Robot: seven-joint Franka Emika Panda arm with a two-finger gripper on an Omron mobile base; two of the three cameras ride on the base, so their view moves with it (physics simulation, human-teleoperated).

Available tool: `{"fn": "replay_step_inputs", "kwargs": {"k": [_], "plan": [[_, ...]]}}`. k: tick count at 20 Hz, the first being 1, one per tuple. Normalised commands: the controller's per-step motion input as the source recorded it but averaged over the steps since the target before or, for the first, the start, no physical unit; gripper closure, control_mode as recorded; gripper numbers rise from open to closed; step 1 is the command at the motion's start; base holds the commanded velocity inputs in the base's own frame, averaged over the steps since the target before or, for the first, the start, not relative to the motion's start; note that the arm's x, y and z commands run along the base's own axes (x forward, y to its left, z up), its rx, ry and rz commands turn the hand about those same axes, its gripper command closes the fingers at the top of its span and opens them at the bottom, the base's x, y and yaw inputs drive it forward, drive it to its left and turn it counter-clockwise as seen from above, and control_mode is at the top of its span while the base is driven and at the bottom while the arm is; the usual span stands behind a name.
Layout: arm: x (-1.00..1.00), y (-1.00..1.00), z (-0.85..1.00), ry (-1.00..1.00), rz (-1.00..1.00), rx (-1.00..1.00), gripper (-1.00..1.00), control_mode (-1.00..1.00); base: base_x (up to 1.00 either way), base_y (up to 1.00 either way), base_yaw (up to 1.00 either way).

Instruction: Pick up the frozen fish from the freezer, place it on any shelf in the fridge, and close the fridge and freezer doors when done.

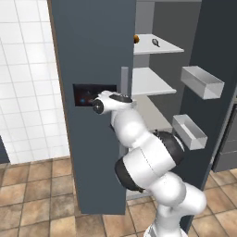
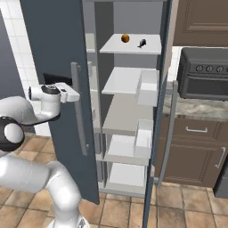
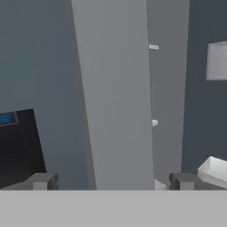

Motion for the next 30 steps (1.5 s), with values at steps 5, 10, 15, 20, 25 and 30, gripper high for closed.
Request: {"fn": "replay_step_inputs", "kwargs": {"k": [5, 10, 15, 20, 25, 30], "plan": [[0.48, -0.08, 0.00, 0.00, 0.05, 0.00, -1.00, -1.00, 0.00, 0.00, 0.00], [0.50, -0.04, 0.00, 0.00, 0.04, 0.00, -1.00, -1.00, 0.00, 0.00, 0.00], [0.44, 0.00, 0.00, 0.00, 0.03, 0.00, -1.00, -1.00, 0.00, 0.00, 0.00], [0.49, 0.00, 0.00, 0.00, 0.03, 0.00, -1.00, -1.00, 0.00, 0.00, 0.00], [0.55, -0.02, 0.00, 0.00, 0.03, 0.00, -1.00, -1.00, 0.00, 0.00, 0.00], [0.66, -0.02, 0.00, 0.00, 0.03, 0.00, -1.00, -1.00, 0.00, 0.00, 0.00]]}}
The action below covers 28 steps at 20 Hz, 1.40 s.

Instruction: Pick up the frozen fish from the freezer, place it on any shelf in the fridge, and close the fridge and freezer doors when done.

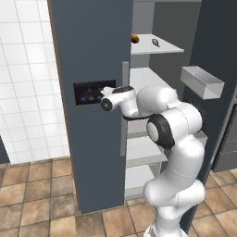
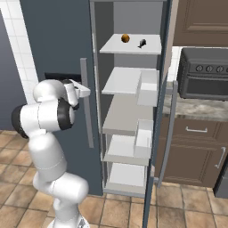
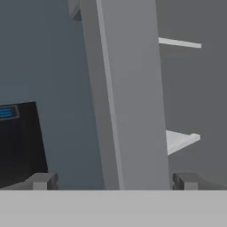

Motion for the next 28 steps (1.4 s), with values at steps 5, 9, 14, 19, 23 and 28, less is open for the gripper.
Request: {"fn": "replay_step_inputs", "kwargs": {"k": [5, 9, 14, 19, 23, 28], "plan": [[0.83, -0.02, 0.00, 0.00, 0.04, 0.00, -1.00, -1.00, 0.00, 0.00, 0.00], [0.42, 0.00, 0.00, 0.01, 0.01, 0.00, -1.00, -1.00, 0.00, 0.00, 0.00], [0.01, 0.00, 0.28, 0.02, 0.00, 0.00, -1.00, -1.00, 0.00, 0.00, 0.00], [0.00, 0.02, 0.71, 0.00, 0.00, 0.00, -1.00, -1.00, 0.00, 0.00, 0.00], [0.00, 0.01, 0.93, -0.01, 0.00, 0.00, -1.00, -1.00, 0.00, 0.00, 0.00], [-0.37, 0.00, 0.99, -0.01, 0.00, 0.00, -1.00, -1.00, 0.00, 0.00, 0.00]]}}
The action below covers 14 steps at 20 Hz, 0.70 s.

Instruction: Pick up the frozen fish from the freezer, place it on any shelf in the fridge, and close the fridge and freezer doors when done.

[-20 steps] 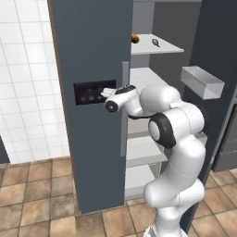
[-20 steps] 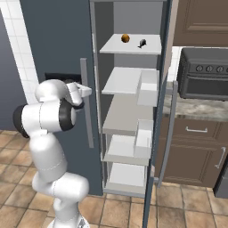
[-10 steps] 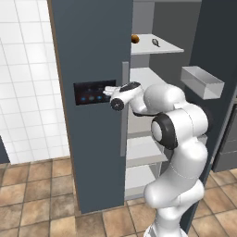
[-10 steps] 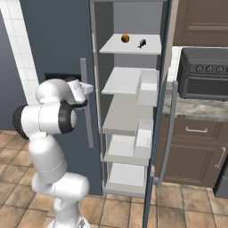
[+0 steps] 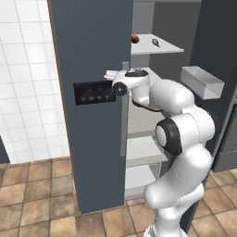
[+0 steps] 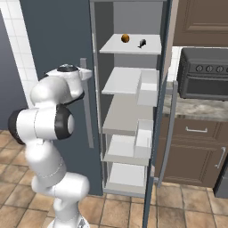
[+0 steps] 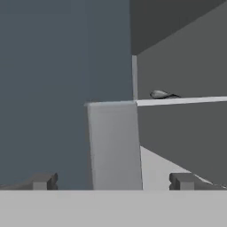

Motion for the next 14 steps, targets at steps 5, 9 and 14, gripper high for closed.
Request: {"fn": "replay_step_inputs", "kwargs": {"k": [5, 9, 14], "plan": [[-0.98, 0.00, 0.99, 0.00, 0.00, 0.00, -1.00, -1.00, 0.00, 0.00, 0.00], [-1.00, 0.00, 1.00, 0.00, 0.03, 0.00, -1.00, -1.00, 0.00, 0.00, 0.00], [-1.00, -0.17, 0.81, 0.05, 0.08, 0.00, -1.00, -1.00, 0.00, 0.00, 0.00]]}}
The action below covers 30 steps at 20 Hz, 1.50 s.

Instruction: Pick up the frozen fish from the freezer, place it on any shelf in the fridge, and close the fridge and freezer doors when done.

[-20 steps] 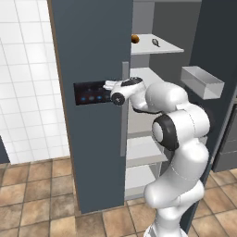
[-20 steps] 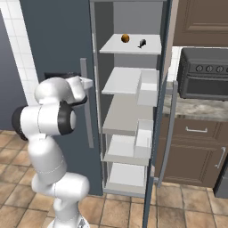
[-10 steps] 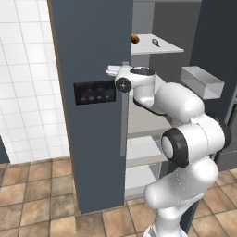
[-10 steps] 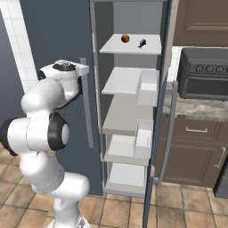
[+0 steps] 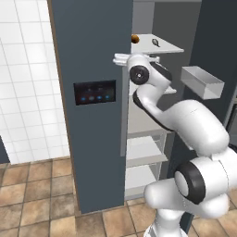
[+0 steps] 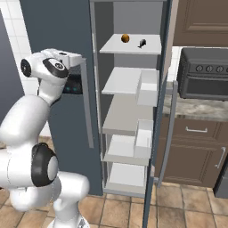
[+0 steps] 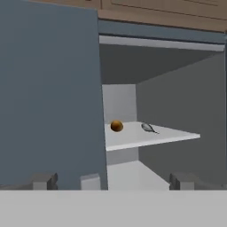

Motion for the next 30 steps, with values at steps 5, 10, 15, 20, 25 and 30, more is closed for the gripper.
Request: {"fn": "replay_step_inputs", "kwargs": {"k": [5, 10, 15, 20, 25, 30], "plan": [[-1.00, -0.67, 0.30, 0.12, 0.13, 0.00, -1.00, -1.00, 0.00, 0.00, 0.00], [-1.00, -0.84, 0.05, 0.16, 0.16, 0.00, -1.00, -1.00, 0.00, 0.00, 0.00], [-1.00, -0.71, 0.15, 0.19, 0.15, 0.00, -1.00, -1.00, 0.00, 0.00, 0.00], [-1.00, -0.57, 0.28, 0.24, 0.14, 0.00, -1.00, -1.00, 0.00, 0.00, 0.00], [-1.00, -0.72, -0.05, 0.21, 0.08, 0.00, -1.00, -1.00, 0.00, 0.00, 0.00], [-0.99, -0.36, -0.18, 0.08, 0.02, -0.03, -1.00, -1.00, 0.00, 0.00, 0.00]]}}
